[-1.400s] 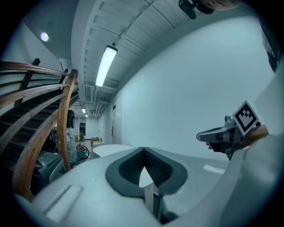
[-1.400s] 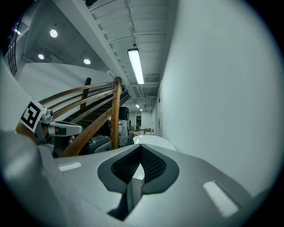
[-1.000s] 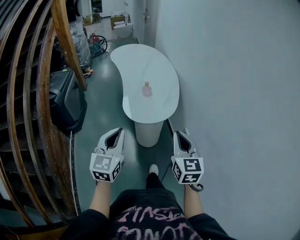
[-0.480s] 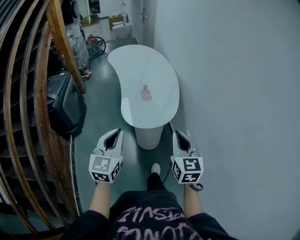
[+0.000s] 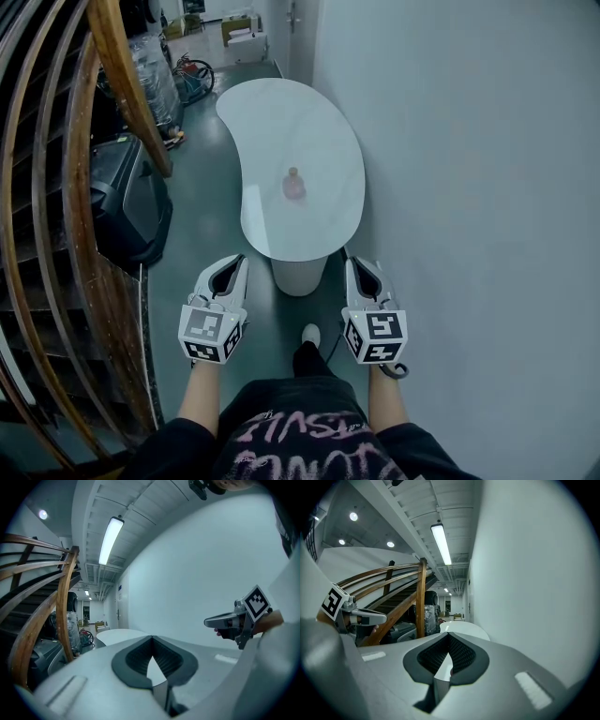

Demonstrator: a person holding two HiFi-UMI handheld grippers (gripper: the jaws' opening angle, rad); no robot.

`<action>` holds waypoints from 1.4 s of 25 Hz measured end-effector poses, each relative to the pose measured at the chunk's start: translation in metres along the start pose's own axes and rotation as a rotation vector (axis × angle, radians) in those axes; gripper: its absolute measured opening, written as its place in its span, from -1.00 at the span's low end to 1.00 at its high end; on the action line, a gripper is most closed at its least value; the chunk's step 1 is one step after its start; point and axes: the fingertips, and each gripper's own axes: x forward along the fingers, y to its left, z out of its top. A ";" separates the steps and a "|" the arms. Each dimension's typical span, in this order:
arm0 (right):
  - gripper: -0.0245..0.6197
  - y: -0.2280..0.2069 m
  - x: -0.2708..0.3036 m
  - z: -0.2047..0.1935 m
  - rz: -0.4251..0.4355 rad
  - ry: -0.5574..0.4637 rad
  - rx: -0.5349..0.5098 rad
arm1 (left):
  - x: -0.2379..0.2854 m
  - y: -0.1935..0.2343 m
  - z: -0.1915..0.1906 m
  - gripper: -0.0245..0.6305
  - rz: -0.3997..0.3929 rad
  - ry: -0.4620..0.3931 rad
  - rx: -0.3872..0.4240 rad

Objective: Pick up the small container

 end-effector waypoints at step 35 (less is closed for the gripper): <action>-0.89 -0.075 0.168 -0.016 0.035 0.123 0.050 | 0.172 0.056 -0.023 -0.93 -0.022 0.127 -0.050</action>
